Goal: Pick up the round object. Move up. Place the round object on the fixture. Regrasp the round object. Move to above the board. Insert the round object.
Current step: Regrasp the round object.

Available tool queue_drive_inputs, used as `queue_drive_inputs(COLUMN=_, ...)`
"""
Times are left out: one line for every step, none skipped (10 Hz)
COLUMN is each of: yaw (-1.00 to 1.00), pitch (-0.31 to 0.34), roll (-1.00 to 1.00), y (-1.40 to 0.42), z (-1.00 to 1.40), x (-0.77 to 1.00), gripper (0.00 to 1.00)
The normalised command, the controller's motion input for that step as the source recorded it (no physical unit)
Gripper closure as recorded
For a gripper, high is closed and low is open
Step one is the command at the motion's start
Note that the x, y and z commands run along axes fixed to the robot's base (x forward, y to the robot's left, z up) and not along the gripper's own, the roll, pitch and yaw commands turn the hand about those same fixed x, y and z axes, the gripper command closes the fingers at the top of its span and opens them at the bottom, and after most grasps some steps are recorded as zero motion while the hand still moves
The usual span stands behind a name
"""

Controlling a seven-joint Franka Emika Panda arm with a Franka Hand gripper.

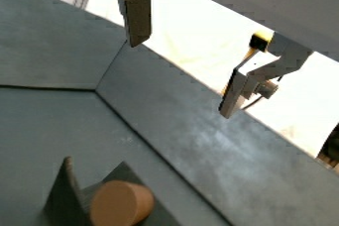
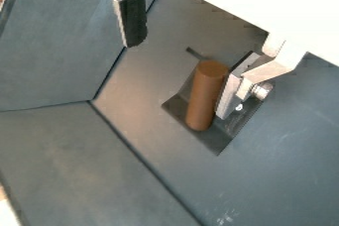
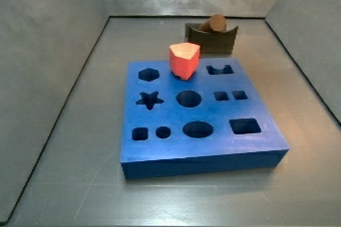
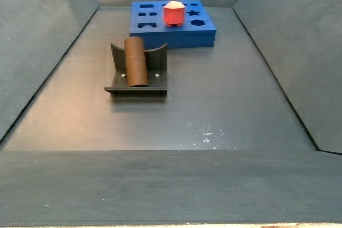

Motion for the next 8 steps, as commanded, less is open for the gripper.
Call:
queue_drive_inputs(yaw=0.15, pitch=0.267, roll=0.89, y=-0.05, z=-0.02, x=0.1, gripper=0.0)
queue_drive_inputs(yaw=0.17, pitch=0.242, roll=0.7, y=-0.04, z=-0.02, x=0.1, gripper=0.0)
queue_drive_inputs(yaw=0.19, pitch=0.213, roll=0.53, y=-0.04, z=-0.02, x=0.1, gripper=0.0)
queue_drive_inputs(yaw=0.21, pitch=0.179, roll=0.42, y=-0.04, z=-0.02, x=0.09, gripper=0.0)
queue_drive_inputs(yaw=0.25, pitch=0.17, roll=0.64, y=0.07, z=-1.0, x=0.04, gripper=0.0)
queue_drive_inputs(yaw=0.24, pitch=0.118, roll=0.61, y=0.07, z=-1.0, x=0.04, gripper=0.0)
queue_drive_inputs(yaw=0.23, pitch=0.076, roll=0.48, y=0.05, z=-1.0, x=0.05, gripper=0.0)
queue_drive_inputs(yaw=0.21, pitch=0.05, roll=0.39, y=0.05, z=-1.0, x=0.06, gripper=0.0)
